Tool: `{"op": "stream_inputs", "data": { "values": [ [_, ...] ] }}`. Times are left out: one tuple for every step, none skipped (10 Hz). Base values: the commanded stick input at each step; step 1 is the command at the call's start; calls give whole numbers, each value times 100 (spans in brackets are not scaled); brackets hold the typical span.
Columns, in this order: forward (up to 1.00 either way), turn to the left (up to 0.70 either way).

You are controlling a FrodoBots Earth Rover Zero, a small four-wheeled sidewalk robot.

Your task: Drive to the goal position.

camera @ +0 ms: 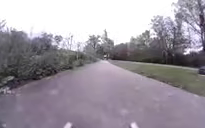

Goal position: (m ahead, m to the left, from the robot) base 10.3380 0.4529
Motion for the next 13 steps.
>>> {"op": "stream_inputs", "data": {
  "values": [
    [70,0],
    [70,0],
    [70,0],
    [70,0],
    [70,0],
    [70,0],
    [70,0],
    [70,0],
    [70,0],
    [70,0],
    [70,0],
    [70,0],
    [70,0]
  ]
}}
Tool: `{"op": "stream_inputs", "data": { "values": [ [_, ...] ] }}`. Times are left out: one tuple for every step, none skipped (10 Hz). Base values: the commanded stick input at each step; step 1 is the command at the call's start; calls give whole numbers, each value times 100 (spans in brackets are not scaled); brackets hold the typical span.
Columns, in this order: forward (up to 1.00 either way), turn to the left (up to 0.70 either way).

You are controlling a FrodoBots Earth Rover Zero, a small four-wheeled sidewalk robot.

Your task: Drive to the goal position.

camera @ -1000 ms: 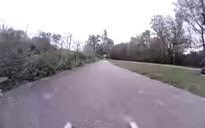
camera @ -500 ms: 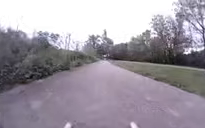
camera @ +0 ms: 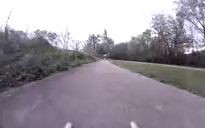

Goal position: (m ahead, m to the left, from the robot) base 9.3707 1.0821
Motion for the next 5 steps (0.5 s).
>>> {"op": "stream_inputs", "data": {
  "values": [
    [70,0],
    [70,0],
    [70,0],
    [70,0],
    [70,0]
  ]
}}
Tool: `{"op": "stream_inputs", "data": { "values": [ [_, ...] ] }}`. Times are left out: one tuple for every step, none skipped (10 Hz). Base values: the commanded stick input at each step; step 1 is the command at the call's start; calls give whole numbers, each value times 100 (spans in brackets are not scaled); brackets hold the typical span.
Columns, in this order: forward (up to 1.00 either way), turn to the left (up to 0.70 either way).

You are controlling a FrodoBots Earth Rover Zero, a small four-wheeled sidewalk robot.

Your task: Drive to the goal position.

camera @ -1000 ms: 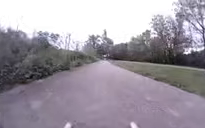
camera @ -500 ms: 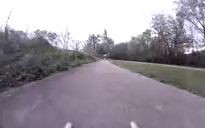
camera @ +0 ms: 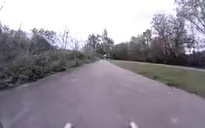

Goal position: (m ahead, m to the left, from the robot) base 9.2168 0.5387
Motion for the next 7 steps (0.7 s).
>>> {"op": "stream_inputs", "data": {
  "values": [
    [70,0],
    [70,0],
    [70,0],
    [70,0],
    [70,0],
    [70,0],
    [70,0]
  ]
}}
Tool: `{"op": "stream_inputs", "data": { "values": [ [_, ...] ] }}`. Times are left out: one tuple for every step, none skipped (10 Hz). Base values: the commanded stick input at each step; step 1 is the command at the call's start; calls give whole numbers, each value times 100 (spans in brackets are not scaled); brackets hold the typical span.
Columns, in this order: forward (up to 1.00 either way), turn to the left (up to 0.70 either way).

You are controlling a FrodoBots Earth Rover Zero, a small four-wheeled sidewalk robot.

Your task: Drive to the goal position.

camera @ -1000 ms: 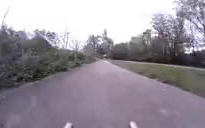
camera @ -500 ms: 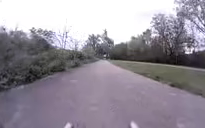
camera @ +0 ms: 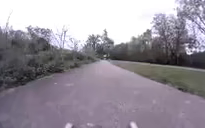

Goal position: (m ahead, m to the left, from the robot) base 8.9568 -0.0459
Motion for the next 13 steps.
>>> {"op": "stream_inputs", "data": {
  "values": [
    [70,0],
    [70,0],
    [70,0],
    [70,0],
    [70,0],
    [70,0],
    [70,0],
    [70,0],
    [70,0],
    [70,0],
    [70,0],
    [70,0],
    [70,0]
  ]
}}
